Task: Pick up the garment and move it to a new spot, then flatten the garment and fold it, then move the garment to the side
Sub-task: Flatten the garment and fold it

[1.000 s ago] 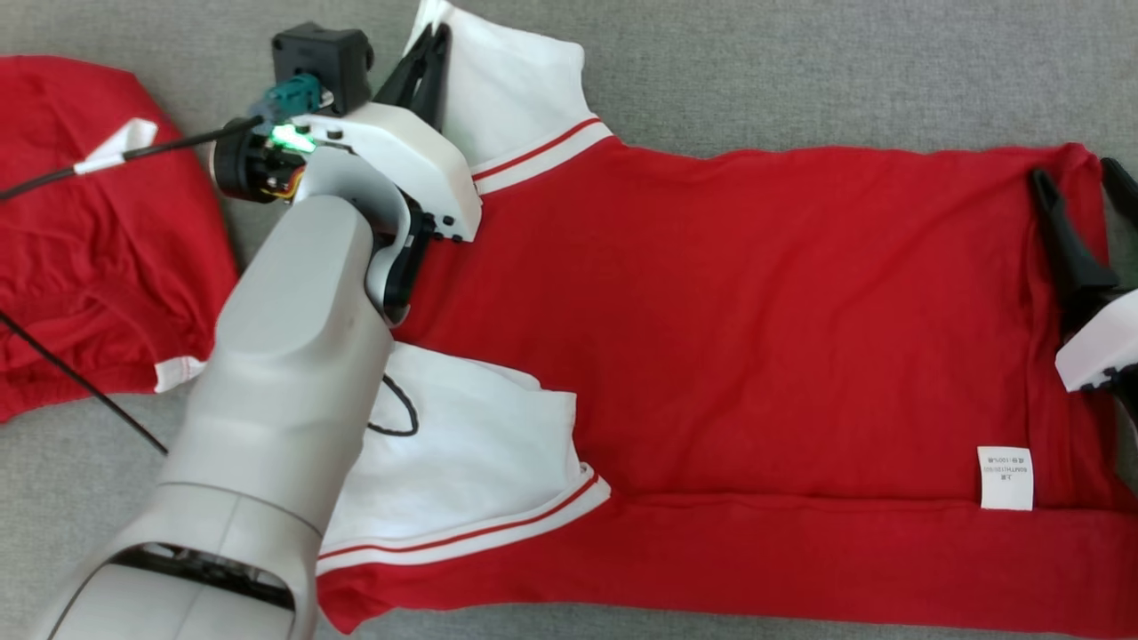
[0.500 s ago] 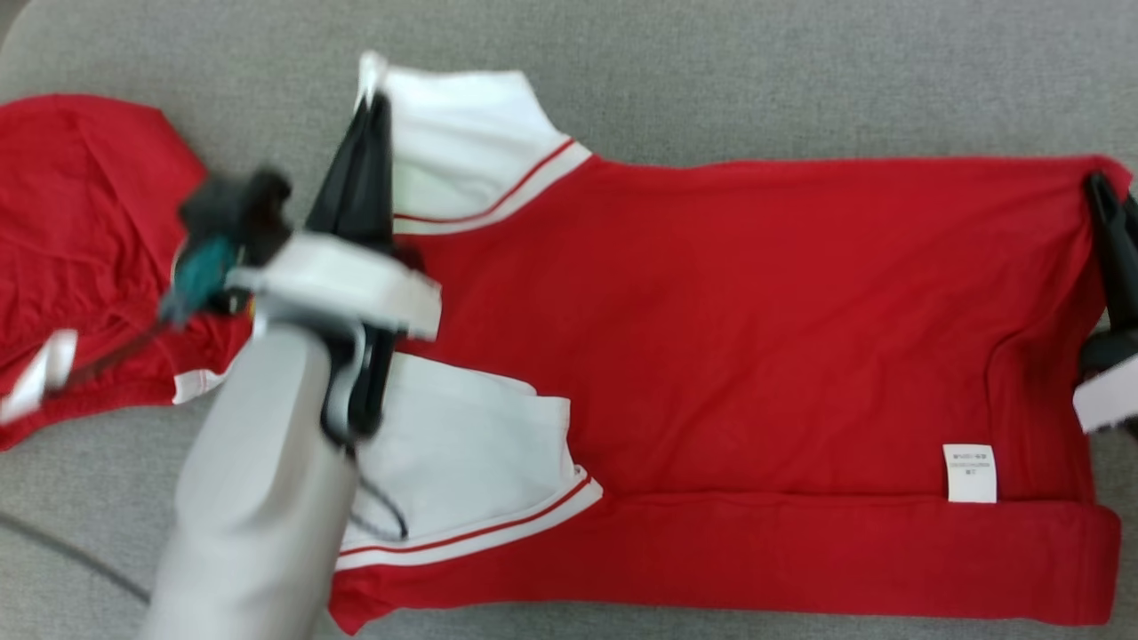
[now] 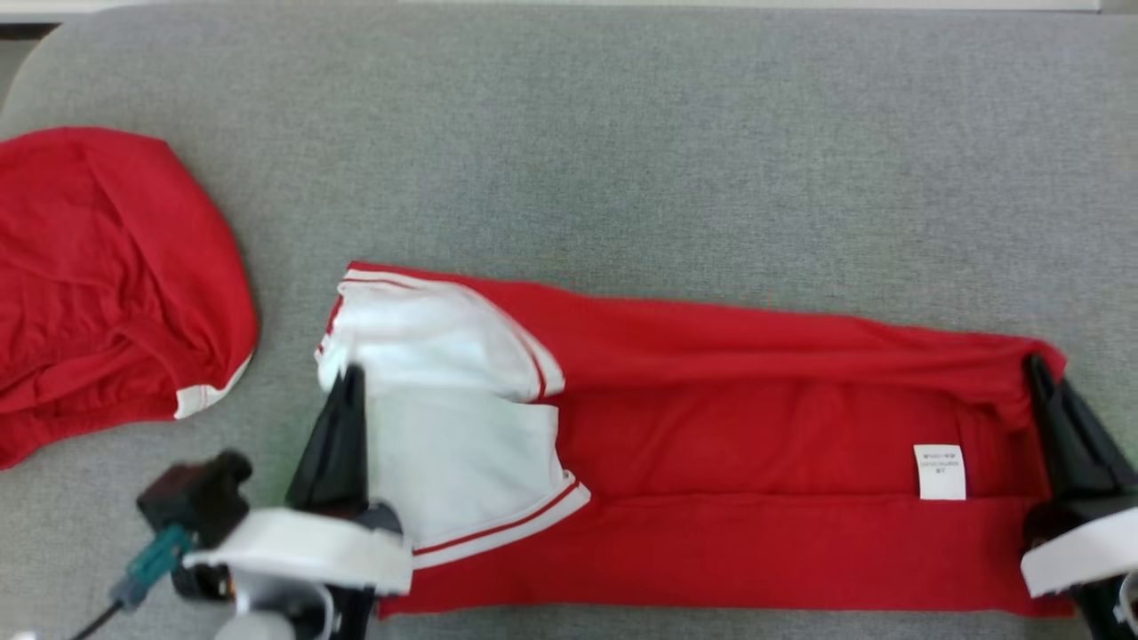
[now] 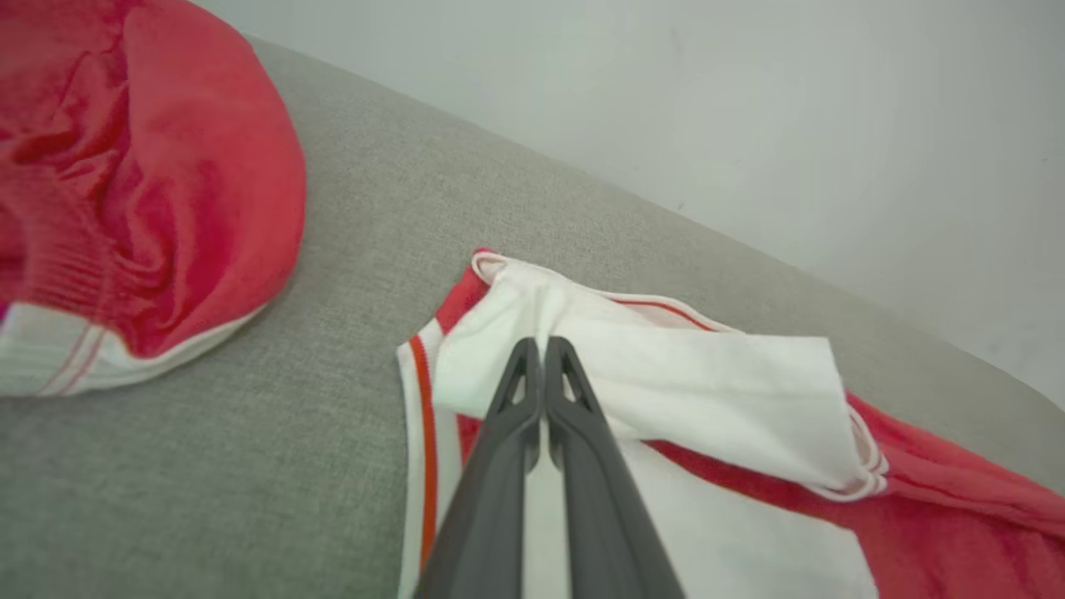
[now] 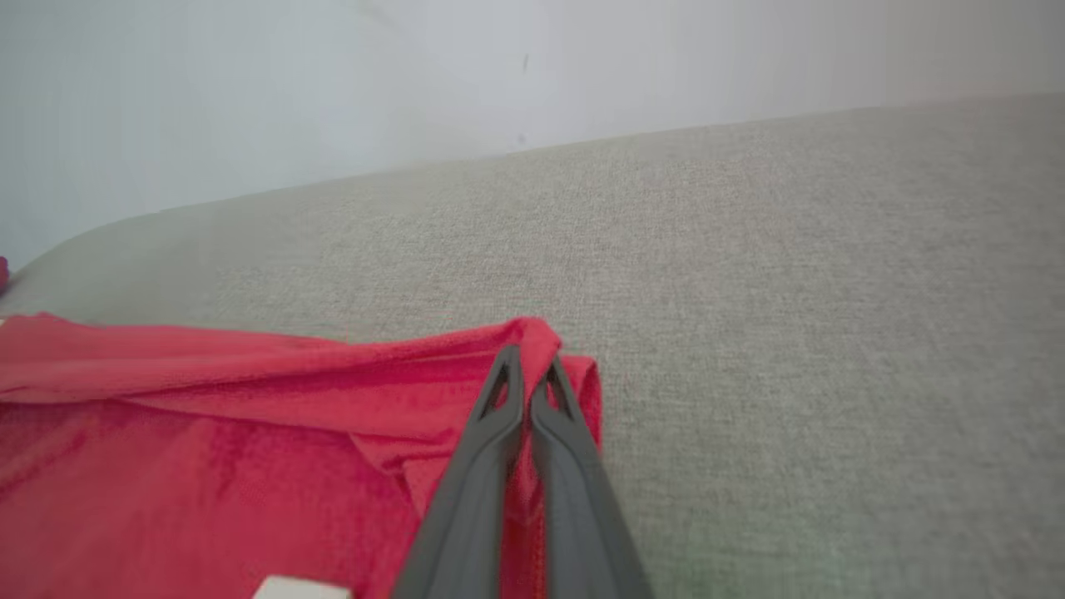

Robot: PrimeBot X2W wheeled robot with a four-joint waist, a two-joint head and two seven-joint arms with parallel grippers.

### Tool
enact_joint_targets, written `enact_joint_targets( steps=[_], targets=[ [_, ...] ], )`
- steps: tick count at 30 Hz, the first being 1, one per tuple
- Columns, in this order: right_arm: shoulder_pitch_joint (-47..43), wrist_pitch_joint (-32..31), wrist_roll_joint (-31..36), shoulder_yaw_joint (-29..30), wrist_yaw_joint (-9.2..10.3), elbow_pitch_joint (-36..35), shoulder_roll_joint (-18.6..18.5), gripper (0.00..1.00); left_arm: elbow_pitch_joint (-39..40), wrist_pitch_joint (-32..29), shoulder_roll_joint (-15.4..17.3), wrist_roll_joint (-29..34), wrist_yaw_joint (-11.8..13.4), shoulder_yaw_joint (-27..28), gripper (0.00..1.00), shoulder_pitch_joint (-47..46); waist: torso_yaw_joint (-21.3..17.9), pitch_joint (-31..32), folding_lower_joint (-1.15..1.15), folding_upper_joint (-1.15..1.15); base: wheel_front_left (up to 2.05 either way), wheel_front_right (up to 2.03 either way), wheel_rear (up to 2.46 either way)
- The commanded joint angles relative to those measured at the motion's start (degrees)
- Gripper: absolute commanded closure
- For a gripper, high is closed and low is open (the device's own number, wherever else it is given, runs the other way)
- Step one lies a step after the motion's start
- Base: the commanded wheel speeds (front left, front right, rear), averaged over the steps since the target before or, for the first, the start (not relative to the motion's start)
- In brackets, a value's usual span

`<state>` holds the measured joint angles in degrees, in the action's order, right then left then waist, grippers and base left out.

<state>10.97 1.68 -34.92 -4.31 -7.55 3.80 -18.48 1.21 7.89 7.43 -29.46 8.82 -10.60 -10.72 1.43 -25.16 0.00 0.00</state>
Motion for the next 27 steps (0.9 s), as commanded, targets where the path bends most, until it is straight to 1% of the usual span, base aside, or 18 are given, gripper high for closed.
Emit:
enact_joint_targets(
  steps=[1, 6, 12, 13, 14, 15, 16, 17, 18, 19, 21, 24, 27],
  targets=[
    [-1.6, 0.5, -0.3, 0.4, 0.14, -0.2, 0.4, 1.0, 1.4, -1.0, 0.3, -0.9, 0.6, 0.3, 1.0, 2.5, -0.4, 0.5, 0.0, 0.0, 0.0, 0.0, 0.0],
    [-4.7, 1.1, -0.4, 0.7, 0.14, 0.8, 1.9, 1.0, 5.2, -3.8, 0.7, -2.2, 2.6, 0.7, 1.0, 8.2, -0.9, 1.9, 0.0, 0.0, 0.0, 0.0, 0.0],
    [-7.6, 1.5, -0.2, 1.3, 0.14, 2.1, 3.2, 1.0, 7.5, -6.1, 0.6, -3.7, 4.0, 1.0, 1.0, 13.6, -0.9, 3.9, 0.0, 0.0, 0.0, 0.0, 0.0],
    [-8.0, 1.1, -0.4, 1.3, 0.14, 2.5, 3.3, 0.87, 7.6, -6.3, 0.7, -3.8, 4.2, 0.9, 1.0, 14.2, -0.8, 4.2, 0.0, 0.0, 0.0, 0.0, 0.0],
    [-8.3, 1.0, -0.3, 1.4, 0.14, 2.7, 3.4, 0.57, 7.5, -6.9, 0.6, -4.2, 4.2, 0.8, 1.0, 14.7, -0.7, 4.5, 0.0, 0.0, 0.0, 0.0, 0.0],
    [-8.6, 0.9, -0.3, 1.4, 0.14, 2.9, 3.6, 0.3, 7.2, -7.3, 0.6, -4.3, 4.3, 0.6, 1.0, 15.1, -0.6, 4.9, 0.0, 0.0, 0.0, 0.0, 0.0],
    [-8.6, 0.9, -0.3, 1.4, 0.14, 2.9, 3.6, 0.3, 7.2, -7.3, 0.6, -4.3, 4.3, 0.6, 1.0, 15.1, -0.6, 4.9, 0.0, 0.0, 0.0, 0.0, 0.0],
    [-8.8, 0.7, -0.3, 1.4, 0.14, 3.0, 3.6, 0.0, 7.0, -7.7, 0.8, -4.3, 4.5, 0.4, 0.69, 15.6, -0.6, 5.2, 0.0, 0.0, 0.0, 0.0, 0.0],
    [-9.1, 0.7, -0.3, 1.5, 0.14, 3.0, 3.6, 0.0, 6.6, -7.9, 0.8, -4.3, 4.7, 0.4, 0.02, 15.8, -0.6, 5.4, 0.0, 0.0, 0.0, 0.0, 0.0],
    [-9.4, 0.8, -0.1, 1.7, 0.14, 2.8, 3.6, 0.0, 6.4, -7.9, 0.8, -4.3, 4.7, 0.4, 0.0, 15.9, -0.5, 5.6, 0.0, 0.0, 0.0, 0.0, 0.0],
    [-10.1, 1.1, 0.5, 2.0, 0.14, 1.7, 3.7, 0.0, 6.0, -7.4, 0.9, -3.8, 5.0, 0.4, 0.0, 15.9, -0.4, 5.9, 0.0, 0.0, 0.0, 0.0, 0.0],
    [-11.1, 1.1, 2.1, 3.0, 0.14, -1.3, 3.6, 0.0, 6.9, -4.2, 1.3, -1.7, 5.5, 1.2, 0.0, 15.1, -0.4, 6.4, 0.0, 0.0, 0.0, 0.0, 0.0],
    [-12.2, 0.3, 4.9, 4.7, 0.14, -6.0, 3.7, 0.0, 8.9, 0.5, 2.3, 1.8, 6.5, 2.3, 0.0, 13.7, -0.5, 6.7, 0.0, 0.0, 0.0, 0.0, 0.0]
  ],
)
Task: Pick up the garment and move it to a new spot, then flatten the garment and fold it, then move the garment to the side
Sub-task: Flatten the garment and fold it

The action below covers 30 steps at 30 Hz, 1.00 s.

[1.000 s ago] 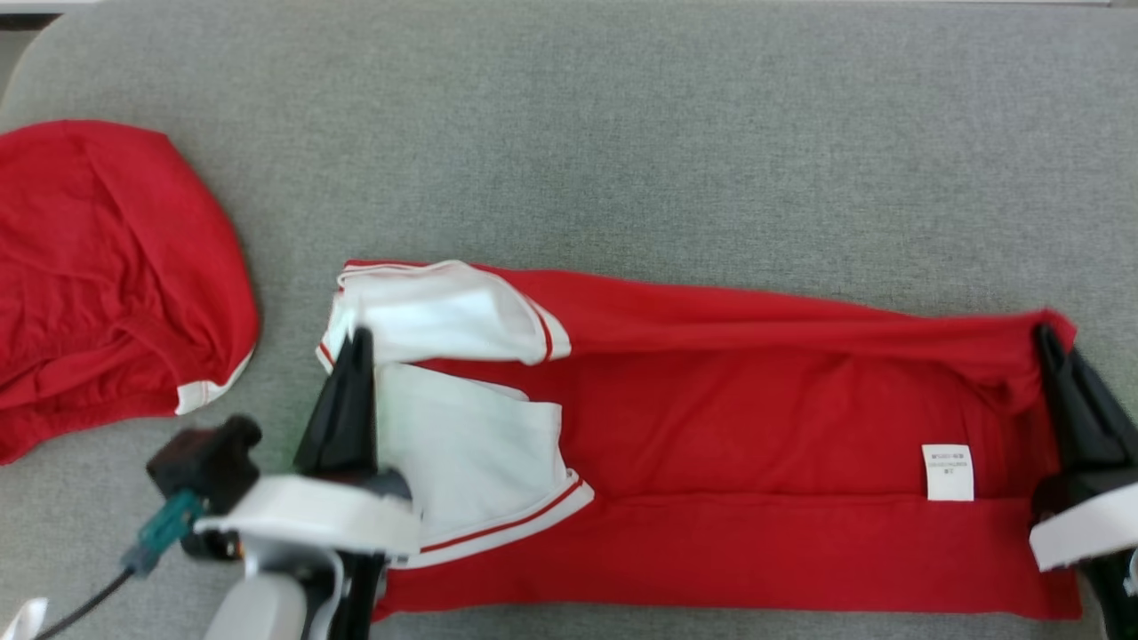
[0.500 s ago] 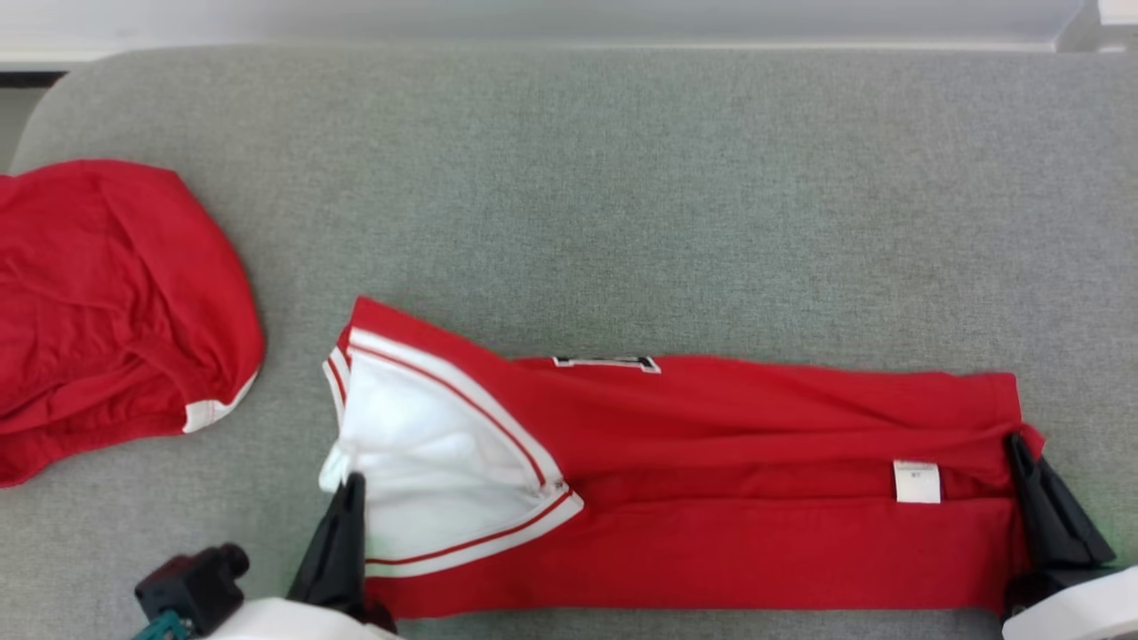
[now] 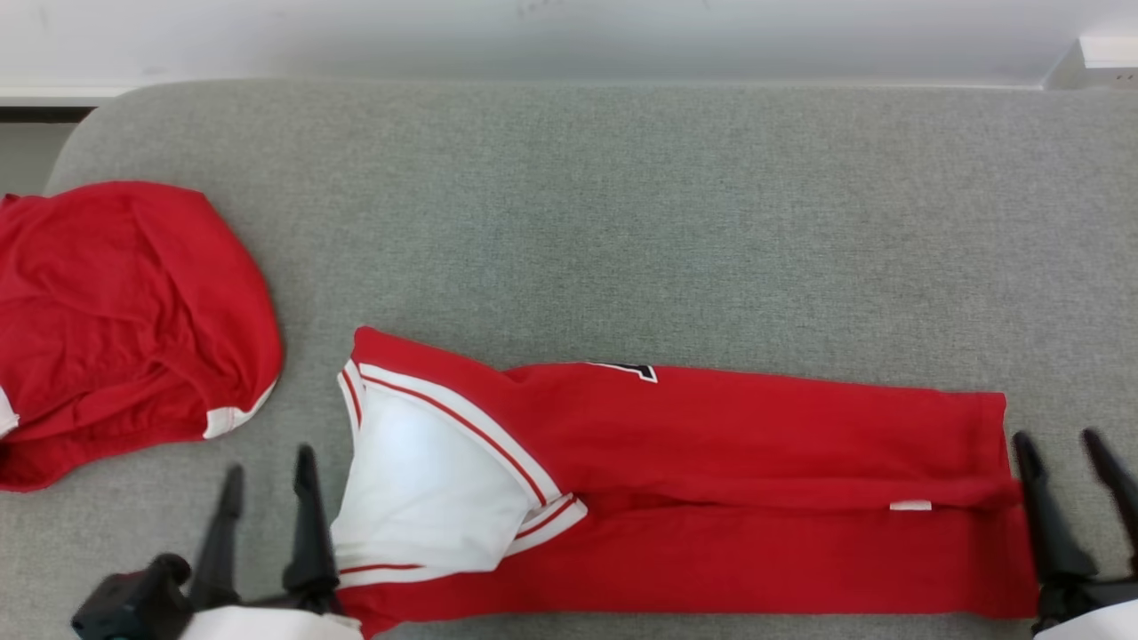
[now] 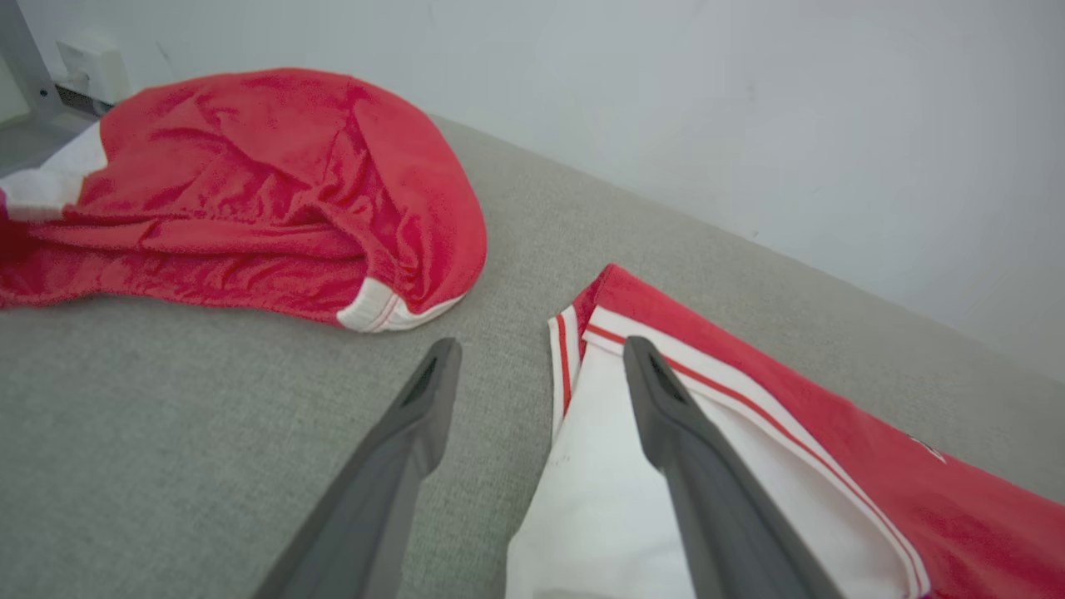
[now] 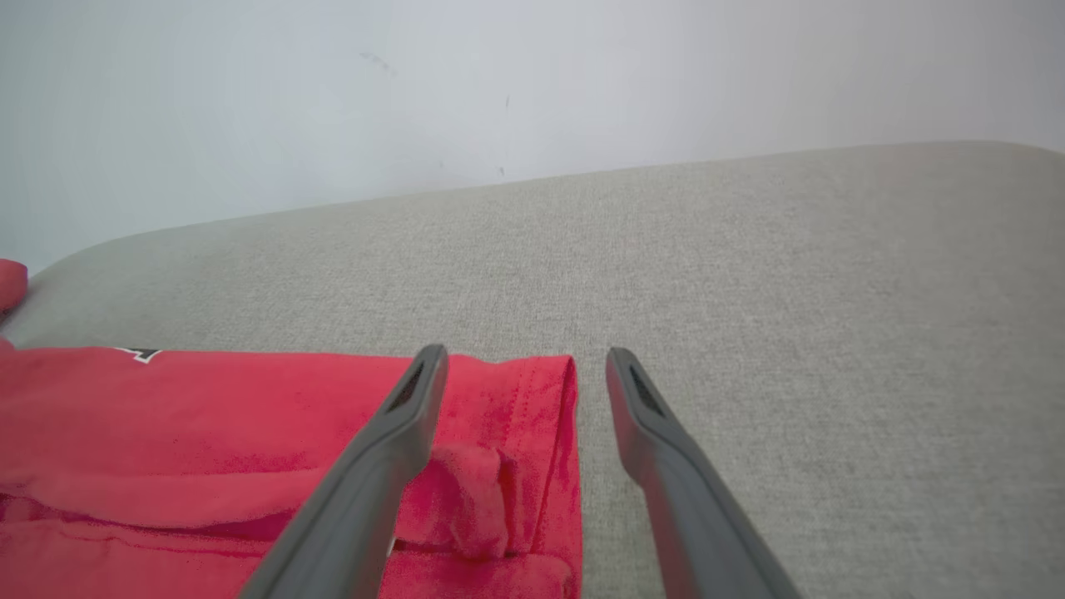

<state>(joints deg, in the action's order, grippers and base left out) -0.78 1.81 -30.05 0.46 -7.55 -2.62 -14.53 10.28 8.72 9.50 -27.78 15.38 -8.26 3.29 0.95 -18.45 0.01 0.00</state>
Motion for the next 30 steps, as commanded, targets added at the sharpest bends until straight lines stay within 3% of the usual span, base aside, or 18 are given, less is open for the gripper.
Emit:
enact_joint_targets(
  steps=[1, 5, 12, 25, 30],
  targets=[
    [-0.5, -0.3, 1.1, 0.7, 0.14, -1.4, 0.1, 0.0, 0.4, 0.9, 0.9, 2.0, 0.7, 0.2, 0.0, -0.6, -0.2, 0.2, -0.01, 0.0, 0.0, 0.0, 0.0],
    [0.3, -2.0, 4.3, 3.6, 0.14, -7.9, 2.0, 0.0, 2.6, 2.5, 3.4, 7.5, 2.1, -0.2, 0.0, -3.3, -0.6, 0.6, -0.01, 0.0, 0.0, 0.0, 0.0],
    [2.5, -4.8, 7.7, 5.7, 0.14, -13.6, 3.6, 0.0, 2.8, -0.3, 7.6, 15.1, 2.0, -3.3, 0.0, -9.0, -0.6, 1.1, -0.01, 0.0, 0.0, 0.0, 0.0],
    [2.7, -6.1, 8.1, 6.0, 0.14, -14.7, 5.4, 0.0, -0.2, -1.8, 7.5, 14.7, 1.9, -4.5, 0.0, -11.8, -0.5, 0.8, -0.01, 0.0, 0.0, 0.0, 0.0],
    [0.8, -6.9, 9.5, 7.1, 0.14, -11.8, 4.8, 0.0, -0.3, -1.1, 6.7, 14.7, 1.9, -5.3, 0.0, -12.5, 0.9, 0.4, -0.01, 0.0, 0.0, 0.0, 0.0]
  ],
)
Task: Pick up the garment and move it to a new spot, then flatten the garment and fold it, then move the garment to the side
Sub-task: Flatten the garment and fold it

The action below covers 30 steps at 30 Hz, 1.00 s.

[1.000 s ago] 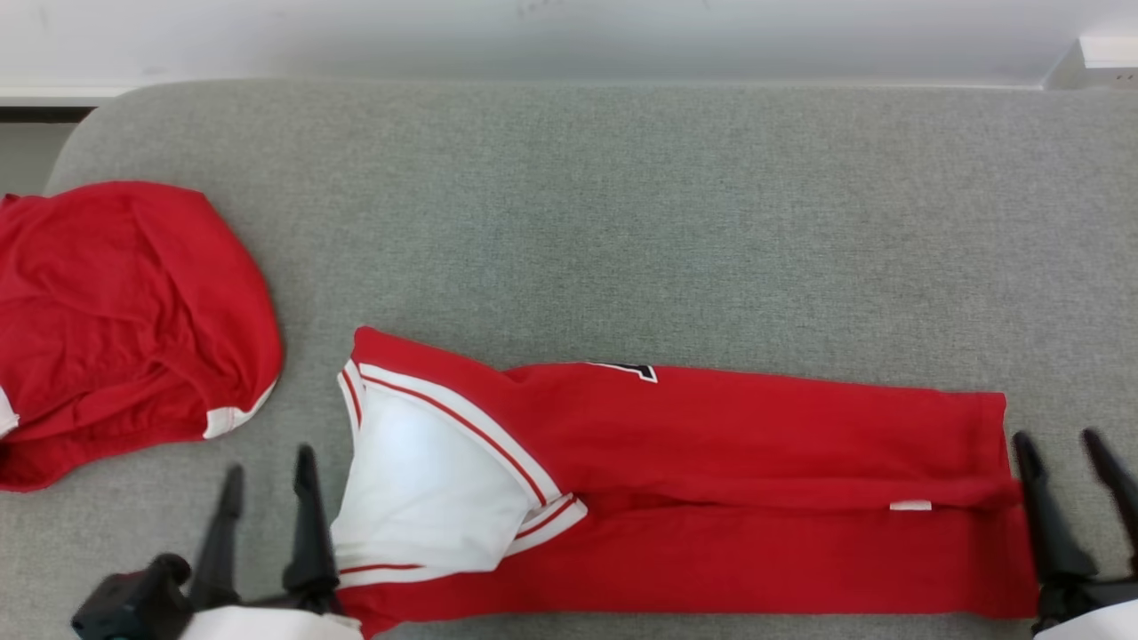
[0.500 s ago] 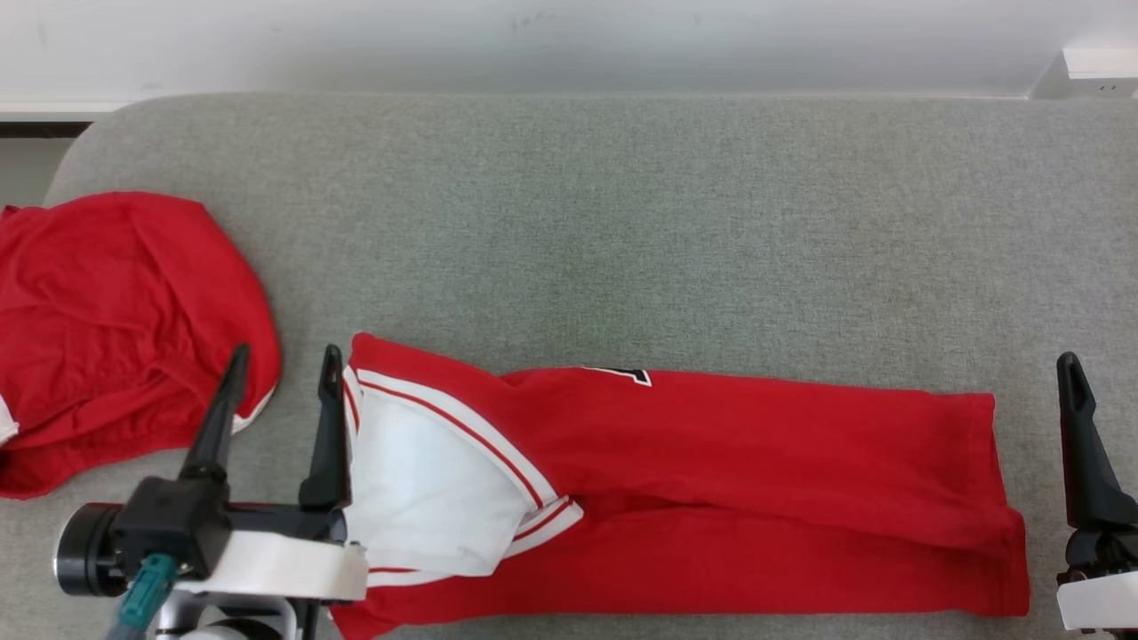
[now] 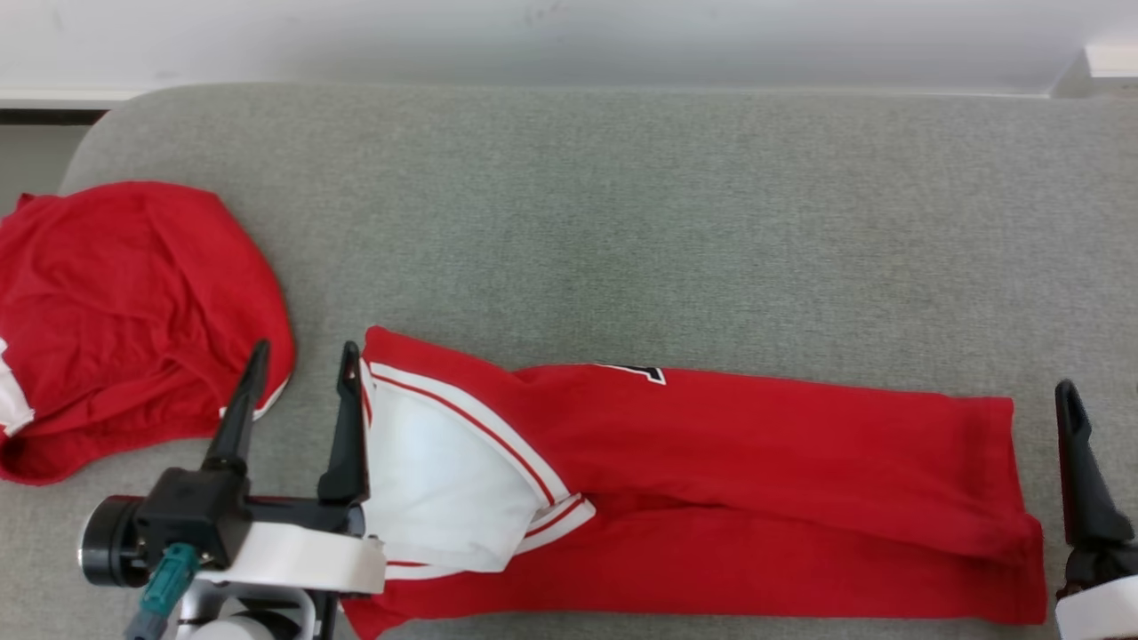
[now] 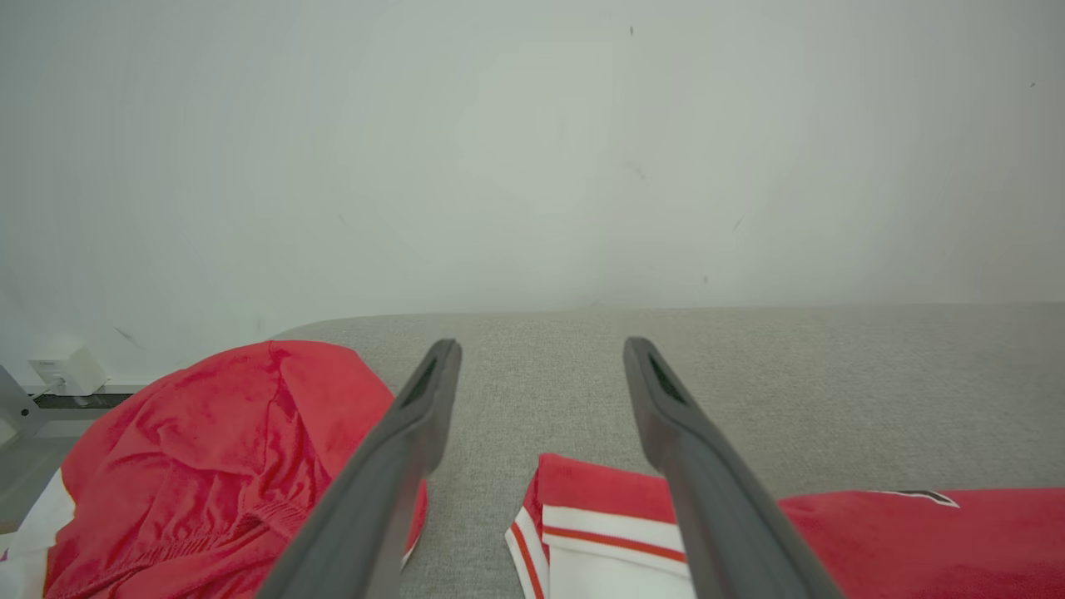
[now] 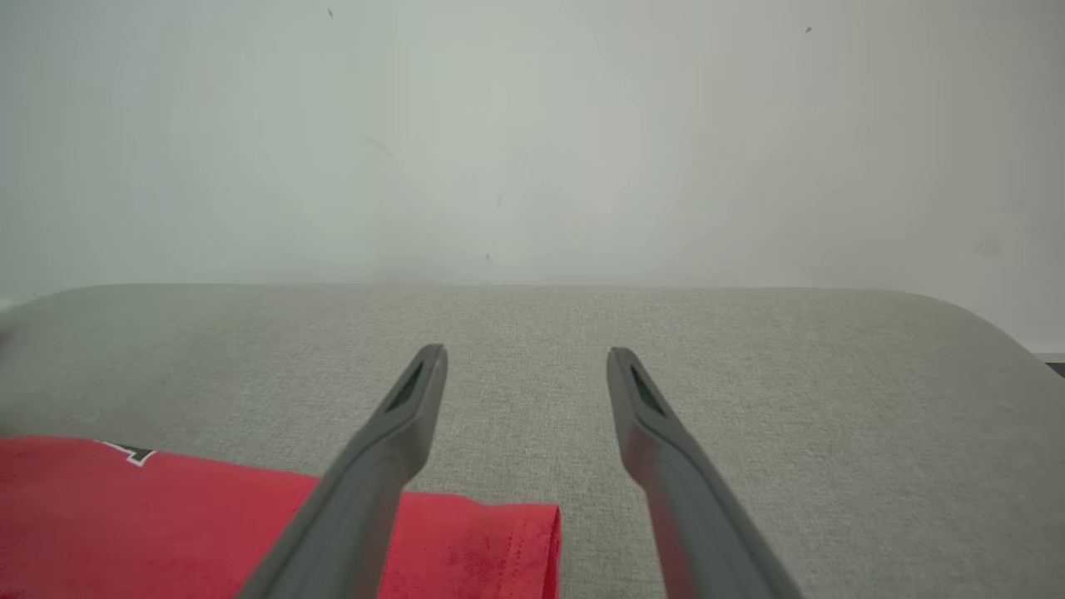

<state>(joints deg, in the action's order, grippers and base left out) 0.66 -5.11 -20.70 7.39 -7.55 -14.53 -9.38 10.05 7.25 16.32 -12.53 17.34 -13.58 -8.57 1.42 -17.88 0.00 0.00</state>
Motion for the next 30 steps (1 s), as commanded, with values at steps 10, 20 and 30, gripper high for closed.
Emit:
enact_joint_targets(
  steps=[10, 20, 30],
  targets=[
    [-2.3, 1.1, -1.8, -3.1, 0.14, 15.7, 1.5, 0.0, -1.4, 2.0, -1.8, -1.3, 0.0, -1.3, 0.0, -1.3, 2.5, -1.1, 0.0, 0.0, 0.0, 0.0, 0.0],
    [-4.5, -0.4, -2.8, -4.5, 0.19, 25.4, 2.8, 0.0, -2.3, 2.6, -2.0, -1.7, 0.0, -1.8, 0.0, -0.6, 2.4, -0.3, 0.0, 0.0, 0.0, 0.0, 0.0],
    [-3.2, -1.7, -6.5, -6.6, 0.16, 25.4, 2.8, 1.0, -2.0, 2.6, -1.6, -2.0, 0.3, -1.9, 0.0, -0.2, 1.8, 0.7, 0.0, 0.0, 0.0, 0.0, 0.0]
  ],
)
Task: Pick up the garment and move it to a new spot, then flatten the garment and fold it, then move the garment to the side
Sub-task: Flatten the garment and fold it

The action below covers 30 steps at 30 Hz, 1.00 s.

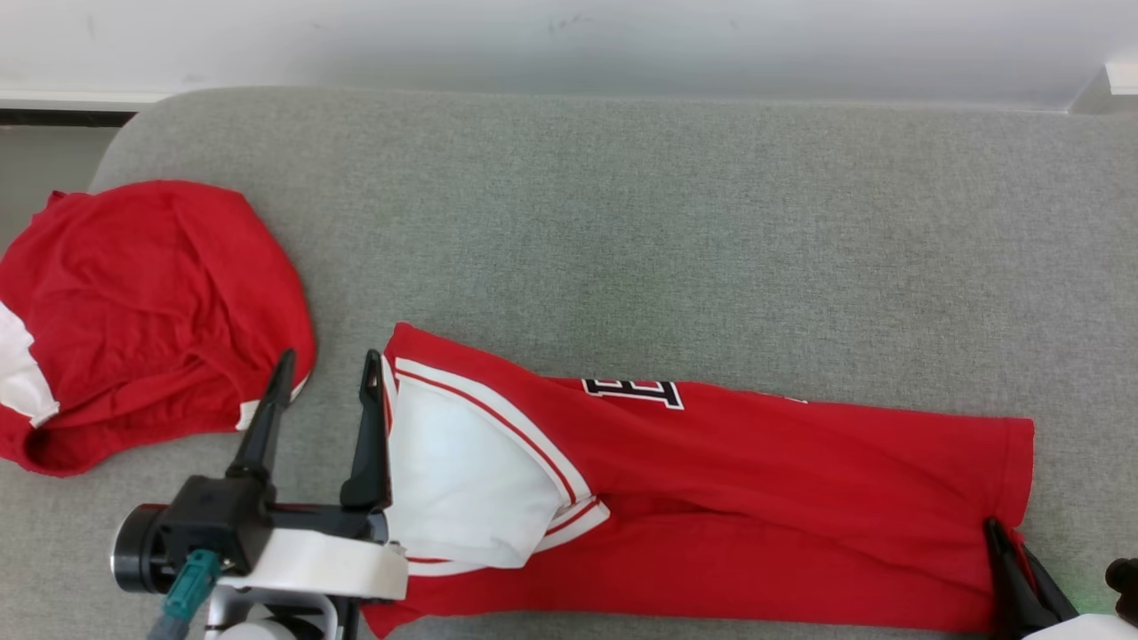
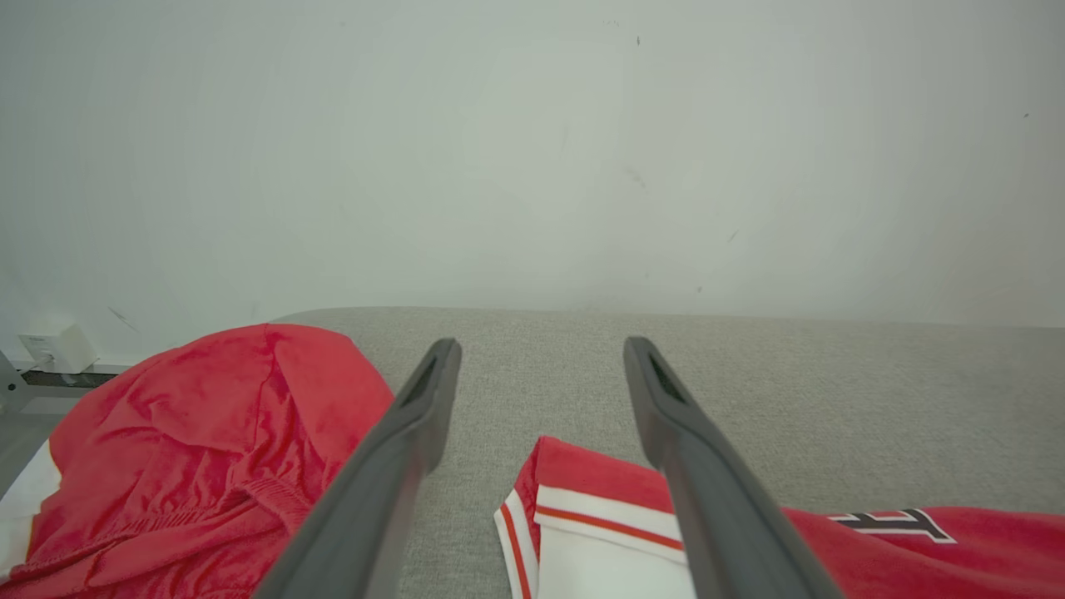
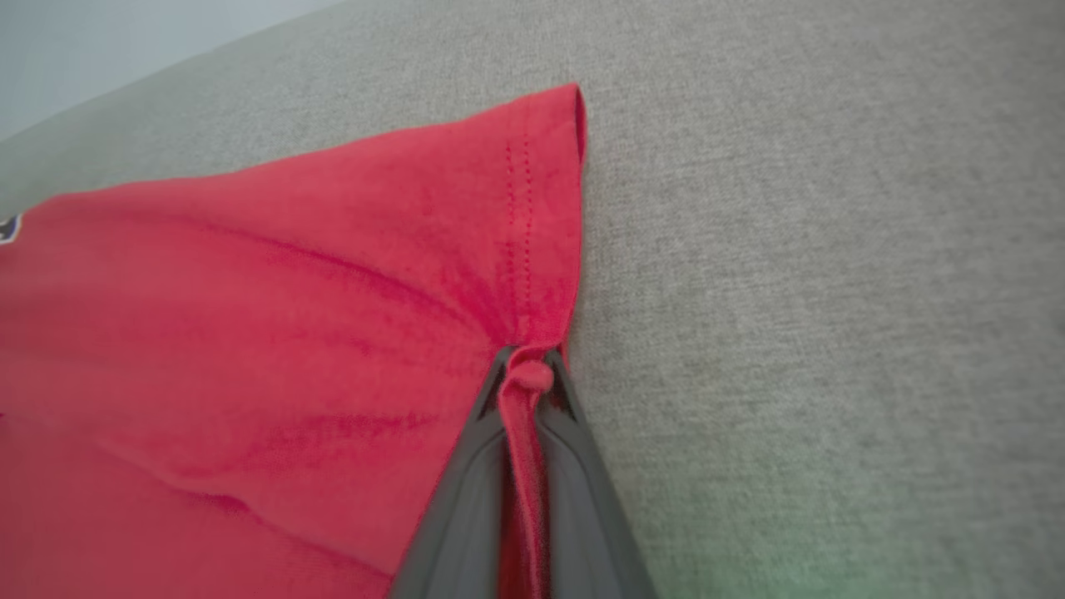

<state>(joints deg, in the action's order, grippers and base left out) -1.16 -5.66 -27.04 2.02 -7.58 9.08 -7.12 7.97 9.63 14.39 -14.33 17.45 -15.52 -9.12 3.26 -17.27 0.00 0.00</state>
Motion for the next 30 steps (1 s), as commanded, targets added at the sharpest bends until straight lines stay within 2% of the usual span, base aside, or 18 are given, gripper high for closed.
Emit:
enact_joint_targets(
  steps=[1, 6, 13, 16, 19, 24, 30],
  targets=[
    [-0.9, -0.4, -0.1, -1.1, 0.17, 0.5, 0.0, 1.0, 0.1, 0.3, 0.4, -0.2, 0.2, 0.1, 0.0, 0.5, -0.1, 0.2, 0.0, 0.0, 0.0, 0.0, 0.0],
    [0.6, 1.8, 0.5, 2.6, 0.17, -5.6, -2.3, 1.0, 0.7, 0.4, 0.6, -0.4, 0.7, 0.4, 0.0, 0.9, -0.6, 0.3, 0.0, 0.0, 0.0, 0.0, 0.0],
    [1.6, 0.1, 1.9, 9.1, 0.17, -10.7, -4.0, 1.0, 1.3, 0.6, 0.8, -0.3, 1.1, 0.6, 0.0, 0.9, -0.8, 0.1, 0.0, 0.0, 0.0, 0.0, 0.0],
    [3.1, -1.0, 2.8, 8.9, 0.17, -14.1, -4.3, 1.0, 1.5, 0.7, 1.0, -0.4, 1.3, 1.0, 0.0, 0.9, -1.1, -0.1, 0.0, 0.0, 0.0, 0.0, 0.0],
    [4.9, -2.7, 3.8, 5.3, 0.17, -18.5, -3.8, 1.0, 1.7, 0.6, 1.1, -0.5, 1.5, 1.1, 0.0, 0.8, -1.1, 0.0, 0.0, 0.0, 0.0, 0.0, 0.0],
    [9.2, -5.7, 3.5, -6.8, 0.16, -24.2, -1.7, 1.0, 2.0, 0.6, 0.9, -0.9, 1.4, 0.9, 0.0, 0.2, -1.0, -0.1, 0.0, 0.0, 0.0, 0.0, 0.0],
    [15.6, -5.8, -0.6, -25.8, 0.16, -20.7, 1.3, 1.0, 1.2, 0.8, 0.0, -1.2, 0.7, -0.4, 0.0, -1.3, 0.6, -1.0, 0.0, 0.0, 0.0, 0.0, 0.0]
  ],
)
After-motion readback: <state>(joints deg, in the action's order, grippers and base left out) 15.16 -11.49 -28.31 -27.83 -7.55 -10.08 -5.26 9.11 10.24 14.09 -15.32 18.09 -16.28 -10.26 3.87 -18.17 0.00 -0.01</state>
